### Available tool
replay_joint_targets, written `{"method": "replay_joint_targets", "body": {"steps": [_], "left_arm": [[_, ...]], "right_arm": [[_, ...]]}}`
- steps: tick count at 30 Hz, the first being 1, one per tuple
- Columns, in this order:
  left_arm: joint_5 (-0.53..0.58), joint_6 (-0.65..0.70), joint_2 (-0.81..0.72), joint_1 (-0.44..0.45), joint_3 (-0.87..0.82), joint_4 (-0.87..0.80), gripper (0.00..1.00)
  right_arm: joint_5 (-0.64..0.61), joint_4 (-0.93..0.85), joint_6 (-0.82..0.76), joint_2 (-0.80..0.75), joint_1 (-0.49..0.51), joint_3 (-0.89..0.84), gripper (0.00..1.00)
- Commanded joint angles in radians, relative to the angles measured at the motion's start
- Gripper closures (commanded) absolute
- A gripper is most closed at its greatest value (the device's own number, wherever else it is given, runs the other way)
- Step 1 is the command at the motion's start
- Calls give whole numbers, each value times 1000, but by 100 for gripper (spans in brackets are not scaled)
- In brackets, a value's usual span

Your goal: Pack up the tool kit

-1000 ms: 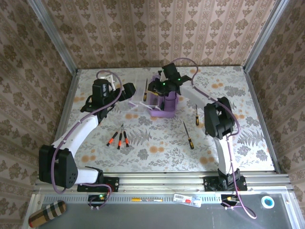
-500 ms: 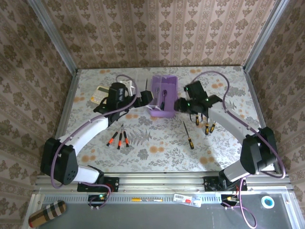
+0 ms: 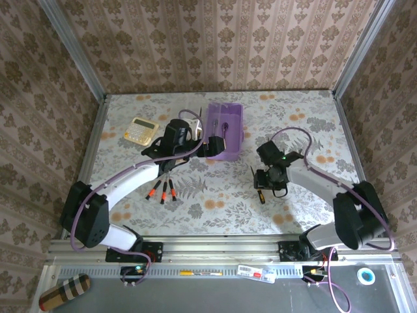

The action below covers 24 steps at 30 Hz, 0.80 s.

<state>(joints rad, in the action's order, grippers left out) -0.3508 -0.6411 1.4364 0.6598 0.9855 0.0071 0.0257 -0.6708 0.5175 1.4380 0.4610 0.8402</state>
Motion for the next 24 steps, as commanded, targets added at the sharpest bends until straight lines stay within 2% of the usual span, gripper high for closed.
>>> {"method": "replay_joint_targets", "body": {"steps": [1, 7, 14, 24], "left_arm": [[16, 40, -19, 0, 31, -9, 0], [22, 49, -22, -2, 34, -16, 0], [23, 47, -22, -4, 35, -16, 0], [26, 45, -21, -10, 34, -18, 0]], "right_arm": [[-15, -10, -26, 47, 32, -3, 55], [-93, -4, 13, 82, 69, -26, 58], [-97, 23, 27, 97, 79, -44, 63], [-114, 32, 32, 114, 79, -48, 79]]}}
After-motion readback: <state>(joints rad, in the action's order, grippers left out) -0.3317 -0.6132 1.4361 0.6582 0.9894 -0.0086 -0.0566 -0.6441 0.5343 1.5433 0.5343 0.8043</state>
